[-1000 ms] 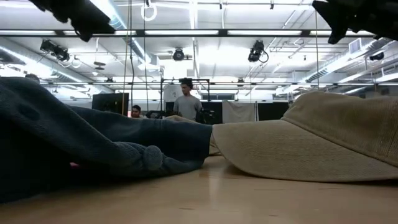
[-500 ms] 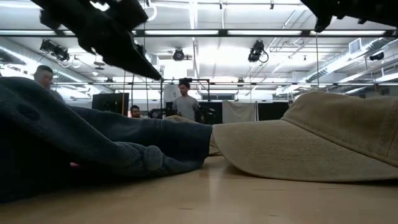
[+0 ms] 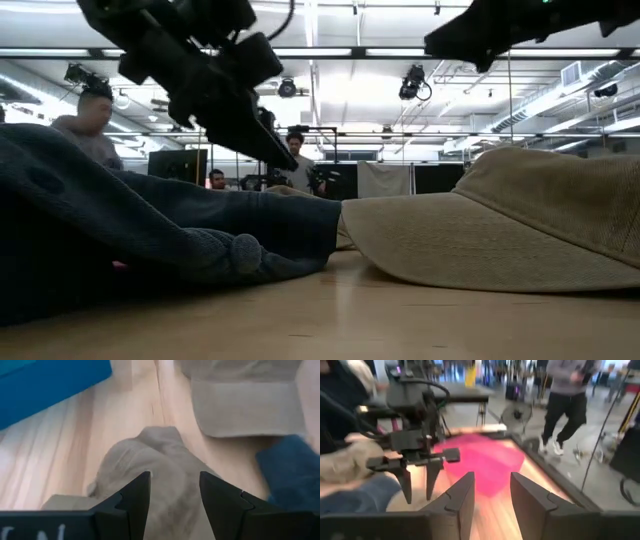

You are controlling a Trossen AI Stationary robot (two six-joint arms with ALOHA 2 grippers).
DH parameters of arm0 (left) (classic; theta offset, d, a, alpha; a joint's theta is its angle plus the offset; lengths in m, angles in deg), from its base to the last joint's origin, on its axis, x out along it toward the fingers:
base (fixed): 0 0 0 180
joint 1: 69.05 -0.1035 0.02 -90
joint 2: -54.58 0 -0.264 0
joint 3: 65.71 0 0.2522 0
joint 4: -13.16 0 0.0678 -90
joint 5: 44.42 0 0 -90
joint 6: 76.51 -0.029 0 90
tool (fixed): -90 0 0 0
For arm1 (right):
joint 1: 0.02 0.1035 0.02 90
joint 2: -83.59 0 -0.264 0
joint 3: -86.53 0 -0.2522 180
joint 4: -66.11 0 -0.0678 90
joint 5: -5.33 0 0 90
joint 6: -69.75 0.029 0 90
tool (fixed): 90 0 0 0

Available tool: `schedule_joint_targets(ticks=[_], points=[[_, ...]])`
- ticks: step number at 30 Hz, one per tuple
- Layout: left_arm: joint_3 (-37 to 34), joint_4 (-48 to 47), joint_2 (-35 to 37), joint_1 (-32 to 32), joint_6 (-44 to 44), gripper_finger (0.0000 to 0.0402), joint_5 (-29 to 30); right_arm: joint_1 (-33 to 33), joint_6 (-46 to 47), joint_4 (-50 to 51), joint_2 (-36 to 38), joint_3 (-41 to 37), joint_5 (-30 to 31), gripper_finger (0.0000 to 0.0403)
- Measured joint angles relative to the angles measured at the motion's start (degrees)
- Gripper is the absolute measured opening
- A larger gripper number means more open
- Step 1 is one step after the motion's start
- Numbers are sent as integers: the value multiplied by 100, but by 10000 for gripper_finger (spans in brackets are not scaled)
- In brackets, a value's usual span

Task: Pick & Place hat
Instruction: Put the top brown cap into the red bin

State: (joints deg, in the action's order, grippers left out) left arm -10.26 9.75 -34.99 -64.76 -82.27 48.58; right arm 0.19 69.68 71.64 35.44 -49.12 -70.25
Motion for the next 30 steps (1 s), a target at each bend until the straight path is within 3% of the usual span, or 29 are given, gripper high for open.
schedule_joint_targets(ticks=[5, 13, 16, 21, 26, 30], points=[[154, -175, -442, 5, -52, 177, -364, -7, 224, 273, -538, 144, -3, 127], [164, -327, -602, -137, -95, 173, -149, -5, 277, 328, -933, 148, -5, 127], [168, -433, -589, -163, -90, 137, -143, -5, 320, 321, -963, 148, -7, 127], [166, -457, -566, -112, -88, 19, -92, -3, 368, 339, -963, 148, -7, 127], [138, -735, -143, -26, -23, 8, -88, -3, 405, 376, -963, 148, -7, 127], [149, -1198, 682, 47, -68, 5, 218, -3, 412, 419, -963, 148, -9, 127]])
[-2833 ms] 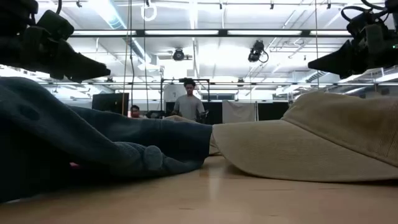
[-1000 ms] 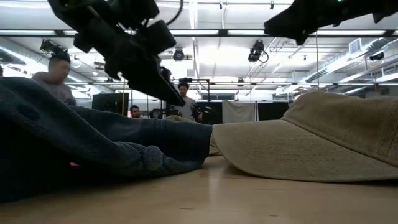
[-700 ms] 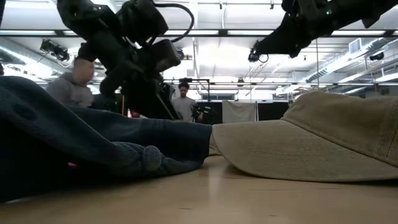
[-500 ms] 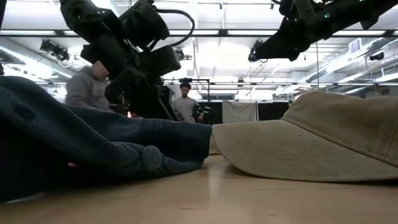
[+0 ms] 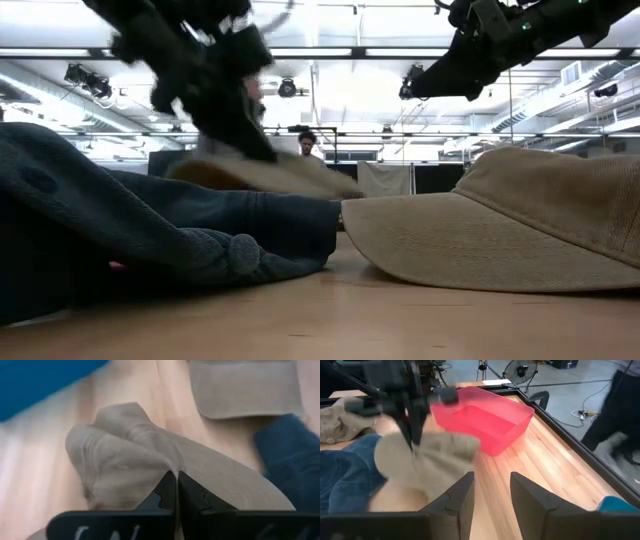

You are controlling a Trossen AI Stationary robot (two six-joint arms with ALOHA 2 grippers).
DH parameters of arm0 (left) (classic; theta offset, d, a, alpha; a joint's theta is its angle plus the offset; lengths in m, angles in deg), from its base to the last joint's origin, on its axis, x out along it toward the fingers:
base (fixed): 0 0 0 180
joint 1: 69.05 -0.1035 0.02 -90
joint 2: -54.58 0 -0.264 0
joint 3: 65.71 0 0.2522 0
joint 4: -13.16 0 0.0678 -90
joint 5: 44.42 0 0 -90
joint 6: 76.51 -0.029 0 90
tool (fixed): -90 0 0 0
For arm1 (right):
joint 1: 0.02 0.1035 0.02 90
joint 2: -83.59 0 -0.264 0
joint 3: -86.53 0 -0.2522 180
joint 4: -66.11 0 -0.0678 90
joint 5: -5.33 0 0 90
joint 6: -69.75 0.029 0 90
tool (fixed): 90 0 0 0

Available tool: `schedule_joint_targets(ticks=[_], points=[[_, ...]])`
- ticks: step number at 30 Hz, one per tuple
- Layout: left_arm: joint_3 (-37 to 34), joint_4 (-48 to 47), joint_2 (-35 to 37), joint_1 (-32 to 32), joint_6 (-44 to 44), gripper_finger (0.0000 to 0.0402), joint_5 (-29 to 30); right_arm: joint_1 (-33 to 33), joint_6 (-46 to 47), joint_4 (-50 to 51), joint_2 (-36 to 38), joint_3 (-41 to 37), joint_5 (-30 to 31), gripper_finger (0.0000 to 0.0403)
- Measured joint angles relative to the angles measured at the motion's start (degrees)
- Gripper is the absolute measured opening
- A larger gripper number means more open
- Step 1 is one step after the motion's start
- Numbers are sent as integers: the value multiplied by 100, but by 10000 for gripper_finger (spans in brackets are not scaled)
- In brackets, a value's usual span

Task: Pick & Place hat
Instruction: Put the top brown cap into the red bin

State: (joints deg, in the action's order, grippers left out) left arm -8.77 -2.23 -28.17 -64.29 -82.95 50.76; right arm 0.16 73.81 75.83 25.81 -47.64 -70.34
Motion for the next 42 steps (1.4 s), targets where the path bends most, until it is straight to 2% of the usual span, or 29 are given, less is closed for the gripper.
schedule_joint_targets(ticks=[4, 7, 10, 14, 17, 20, 22, 26, 30, 37, 42], points=[[-2, -390, 1035, -11, 18, 5, 126, 2, 0, 2, 0, 0, 0, 127], [4, -688, 1821, -27, -530, 5, 162, 2, -2, 5, 0, 0, 0, 127], [6, -1081, 2510, -71, -1094, 5, 572, 2, -2, 32, 0, -2, 1, 127], [6, -2322, 3159, -412, -1826, 5, 1022, 2, -2, 39, 0, -2, 2, 127], [6, -3401, 3364, -823, -2138, 5, 1199, 2, -4, 44, 0, -2, 2, 127], [0, -4310, 3376, -1219, -2820, 4, 1218, 2, -4, 43, 0, -2, 1, 127], [0, -4661, 3328, -1404, -3573, 4, 1193, 2, -7, 35, 0, -2, 2, 127], [-51, -4564, 3186, -1663, -4784, 4, 870, 2, -5, 33, 0, -2, 2, 127], [-51, -4525, 2917, -1907, -4834, 4, 504, 0, -7, 34, -2, -4, 2, 127], [-55, -4460, 2189, -2238, -5566, 4, 451, 0, -5, 33, 0, -4, 2, 127], [-55, -4110, 1511, -2449, -5575, 4, 361, 0, -4, 69, 0, -4, 2, 127]])
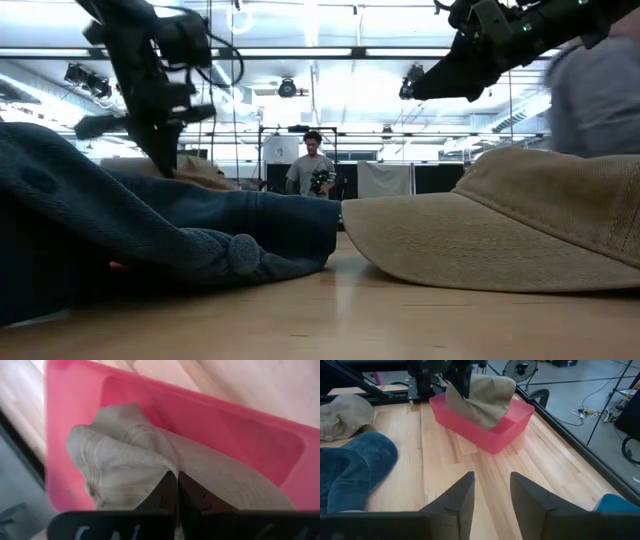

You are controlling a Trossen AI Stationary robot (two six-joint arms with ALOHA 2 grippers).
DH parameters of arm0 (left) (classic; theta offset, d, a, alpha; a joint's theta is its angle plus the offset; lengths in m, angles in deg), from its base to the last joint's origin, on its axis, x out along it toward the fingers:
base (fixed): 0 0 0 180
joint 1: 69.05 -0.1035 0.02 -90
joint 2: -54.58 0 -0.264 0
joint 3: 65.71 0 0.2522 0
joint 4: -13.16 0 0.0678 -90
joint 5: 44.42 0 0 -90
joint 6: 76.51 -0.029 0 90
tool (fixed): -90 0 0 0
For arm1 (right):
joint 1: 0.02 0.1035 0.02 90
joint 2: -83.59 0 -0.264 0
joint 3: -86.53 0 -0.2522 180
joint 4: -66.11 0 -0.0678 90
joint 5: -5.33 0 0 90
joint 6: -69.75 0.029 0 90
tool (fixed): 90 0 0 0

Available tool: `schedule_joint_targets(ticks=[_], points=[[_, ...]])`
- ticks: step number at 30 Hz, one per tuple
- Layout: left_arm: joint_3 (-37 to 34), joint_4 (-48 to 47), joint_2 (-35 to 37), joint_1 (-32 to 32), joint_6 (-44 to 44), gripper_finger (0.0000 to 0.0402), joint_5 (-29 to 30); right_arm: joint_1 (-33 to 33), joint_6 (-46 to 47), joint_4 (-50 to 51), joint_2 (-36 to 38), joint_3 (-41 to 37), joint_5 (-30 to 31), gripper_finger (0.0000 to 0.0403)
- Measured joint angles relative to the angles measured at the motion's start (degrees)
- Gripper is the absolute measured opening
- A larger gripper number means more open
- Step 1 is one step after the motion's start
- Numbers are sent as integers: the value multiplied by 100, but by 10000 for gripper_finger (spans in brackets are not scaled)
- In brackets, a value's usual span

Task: Pick & Place hat
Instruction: Put the top brown cap into the red bin, then put the left brown cap into the red bin

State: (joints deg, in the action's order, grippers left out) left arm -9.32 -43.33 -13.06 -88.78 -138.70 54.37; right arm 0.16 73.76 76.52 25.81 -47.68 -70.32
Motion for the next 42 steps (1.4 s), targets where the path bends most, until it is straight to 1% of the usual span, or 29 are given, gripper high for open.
schedule_joint_targets(ticks=[3, 6, 8, 13, 15, 17, 23, 28, 33, 35, 38, 39, 42], points=[[0, 85, -323, -9, 36, 4, -345, 0, 0, 35, 0, -2, -2, 127], [0, 157, -578, -2, 309, 4, -761, 0, 0, 98, -2, -2, -1, 127], [7, 234, -735, -4, 677, 4, -824, 2, 0, 115, -2, -2, -2, 127], [7, 504, -1046, -80, 1929, 12, -874, 2, 0, 135, -2, -2, -2, 127], [7, 579, -1150, -133, 2220, 22, -863, 0, 0, 137, -2, -2, -2, 127], [7, 643, -1224, -175, 2309, 32, -819, 1, 1, 139, -2, -2, -2, 127], [13, 681, -1266, -185, 2568, 77, -136, 1, 20, 142, -2, -2, -2, 127], [223, 638, -1250, -76, 3178, 123, 58, 2, 150, 183, -2, -2, -2, 127], [972, -173, -1250, 195, 3507, 156, 67, 1, 155, 218, -1, -2, -2, 127], [1340, -551, -1250, 287, 3799, 165, 66, 0, 155, 237, -2, -2, -2, 127], [1914, -1430, -1250, 462, 4466, 171, 17, 0, 281, 338, -2, -2, -4, 127], [2089, -1677, -1250, 530, 4701, 171, -55, 0, 356, 396, 0, -2, -4, 127], [2474, -2251, -1248, 786, 5392, 164, -561, 1, 507, 573, -2, -2, -4, 127]])
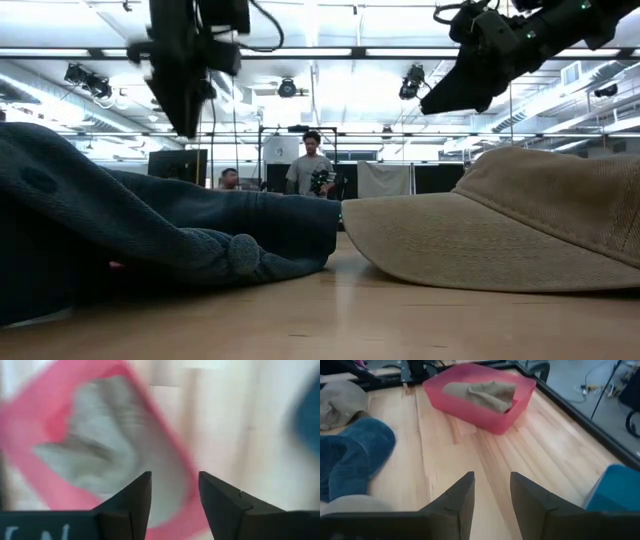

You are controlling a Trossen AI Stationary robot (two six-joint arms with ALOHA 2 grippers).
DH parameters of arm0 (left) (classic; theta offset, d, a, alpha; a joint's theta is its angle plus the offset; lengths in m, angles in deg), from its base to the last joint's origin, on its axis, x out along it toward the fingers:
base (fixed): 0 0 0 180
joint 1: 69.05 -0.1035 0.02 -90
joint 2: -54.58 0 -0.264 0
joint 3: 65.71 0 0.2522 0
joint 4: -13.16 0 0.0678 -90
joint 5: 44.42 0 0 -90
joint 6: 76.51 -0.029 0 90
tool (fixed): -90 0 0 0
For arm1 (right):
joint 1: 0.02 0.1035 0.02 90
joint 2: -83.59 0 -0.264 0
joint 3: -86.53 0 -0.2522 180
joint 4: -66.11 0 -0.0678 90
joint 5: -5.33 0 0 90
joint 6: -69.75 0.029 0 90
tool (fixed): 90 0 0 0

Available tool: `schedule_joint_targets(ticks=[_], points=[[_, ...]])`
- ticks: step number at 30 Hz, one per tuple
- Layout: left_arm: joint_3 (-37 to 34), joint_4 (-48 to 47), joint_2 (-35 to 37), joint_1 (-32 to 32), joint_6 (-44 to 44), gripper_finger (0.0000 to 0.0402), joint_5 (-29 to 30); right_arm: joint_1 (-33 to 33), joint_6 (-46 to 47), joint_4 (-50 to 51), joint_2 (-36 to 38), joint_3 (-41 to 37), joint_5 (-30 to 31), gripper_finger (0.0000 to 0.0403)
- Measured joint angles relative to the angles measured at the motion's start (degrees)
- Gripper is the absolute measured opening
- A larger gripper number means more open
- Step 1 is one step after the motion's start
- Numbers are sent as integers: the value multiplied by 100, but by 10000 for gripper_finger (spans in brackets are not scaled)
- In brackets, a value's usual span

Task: Pick & Place hat
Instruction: Put the left brown cap into the red bin

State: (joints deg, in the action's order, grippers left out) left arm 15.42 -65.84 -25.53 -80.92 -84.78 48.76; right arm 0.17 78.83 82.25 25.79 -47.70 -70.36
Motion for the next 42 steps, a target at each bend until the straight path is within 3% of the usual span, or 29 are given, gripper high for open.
schedule_joint_targets(ticks=[6, 11, 23, 28, 35, 42], points=[[200, -528, 4, 786, 849, 145, -464, 0, 120, 70, 0, 0, 0, 127], [58, -762, 4, 1686, 2238, 136, -766, 1, 120, 71, 0, 0, 0, 127], [-656, -516, 4, 4245, 6563, 133, -778, -1, 118, 67, 0, 0, 2, 127], [-967, 194, 4, 5106, 7931, 133, -770, -1, 98, 67, 0, 0, 4, 127], [-1360, 1271, -5, 5797, 9020, 155, -626, 1, 97, 67, 0, 0, 4, 127], [-1957, 1623, -52, 6080, 9264, 202, -621, 0, 96, 68, 0, 0, 4, 127]])
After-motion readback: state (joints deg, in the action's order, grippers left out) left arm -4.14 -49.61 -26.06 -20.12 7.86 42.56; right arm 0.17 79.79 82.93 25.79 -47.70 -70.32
